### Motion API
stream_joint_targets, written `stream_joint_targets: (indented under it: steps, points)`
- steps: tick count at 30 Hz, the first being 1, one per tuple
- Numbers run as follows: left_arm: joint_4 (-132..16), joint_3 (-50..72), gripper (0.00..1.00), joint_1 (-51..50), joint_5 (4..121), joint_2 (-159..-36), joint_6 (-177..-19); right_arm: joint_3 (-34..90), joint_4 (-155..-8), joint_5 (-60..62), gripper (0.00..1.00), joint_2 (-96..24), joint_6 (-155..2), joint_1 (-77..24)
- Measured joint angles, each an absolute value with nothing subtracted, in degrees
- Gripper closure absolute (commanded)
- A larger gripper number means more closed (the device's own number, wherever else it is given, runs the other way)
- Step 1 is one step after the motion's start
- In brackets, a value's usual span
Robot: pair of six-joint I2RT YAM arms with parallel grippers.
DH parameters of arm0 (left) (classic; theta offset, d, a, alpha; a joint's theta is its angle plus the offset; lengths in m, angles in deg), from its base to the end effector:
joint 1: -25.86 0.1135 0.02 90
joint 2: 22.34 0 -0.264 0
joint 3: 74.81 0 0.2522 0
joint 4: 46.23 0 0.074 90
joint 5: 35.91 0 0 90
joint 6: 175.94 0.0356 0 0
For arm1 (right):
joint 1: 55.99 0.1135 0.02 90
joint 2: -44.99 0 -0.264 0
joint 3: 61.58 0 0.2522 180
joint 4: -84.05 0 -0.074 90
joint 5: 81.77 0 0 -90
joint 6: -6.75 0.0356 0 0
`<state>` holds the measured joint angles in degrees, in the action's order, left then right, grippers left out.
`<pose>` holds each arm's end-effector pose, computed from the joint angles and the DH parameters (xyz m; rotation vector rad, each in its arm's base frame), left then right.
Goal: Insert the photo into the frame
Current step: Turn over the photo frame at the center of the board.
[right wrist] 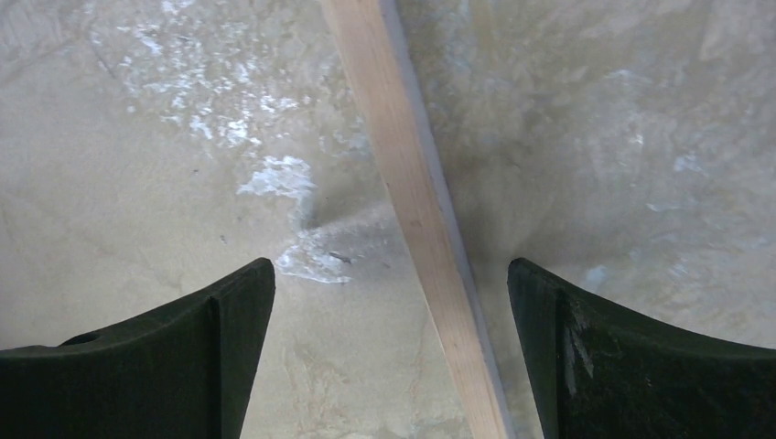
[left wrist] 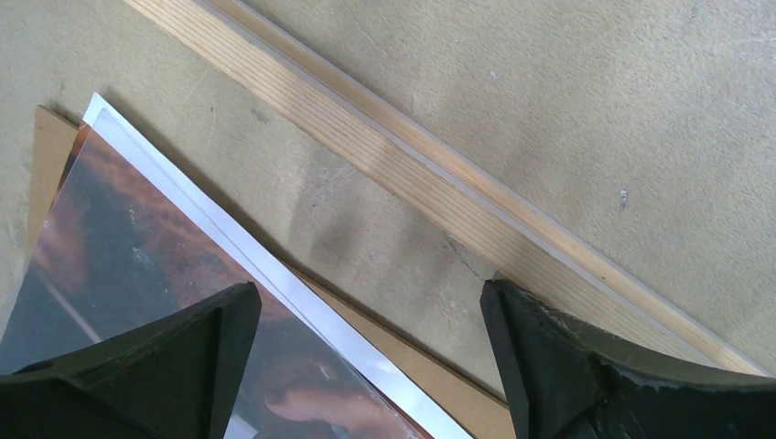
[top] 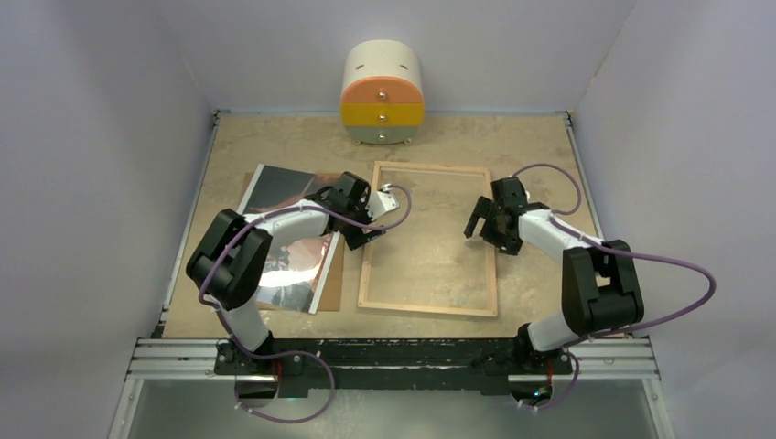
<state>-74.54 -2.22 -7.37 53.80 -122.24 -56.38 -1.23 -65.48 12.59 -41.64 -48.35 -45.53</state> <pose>0.2940 -0.1924 0.1674 1.3223 2.1706 -0.0187 0.2863 0.0501 0.1738 0.5726 2.5057 0.2056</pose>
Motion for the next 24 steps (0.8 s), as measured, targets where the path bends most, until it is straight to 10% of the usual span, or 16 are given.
stream_joint_targets:
  steps: [14,24]
  points:
    - [-80.4,2.3,0.0,-11.5,58.7,-125.0,-58.5,1.2,-60.6,13.2,0.14,-31.0,-48.3,-45.5]
    - [-88.0,14.2,0.0,0.5,63.0,-124.6,-59.4,4.7,-69.5,10.3,0.01,-28.9,-45.6,-29.7]
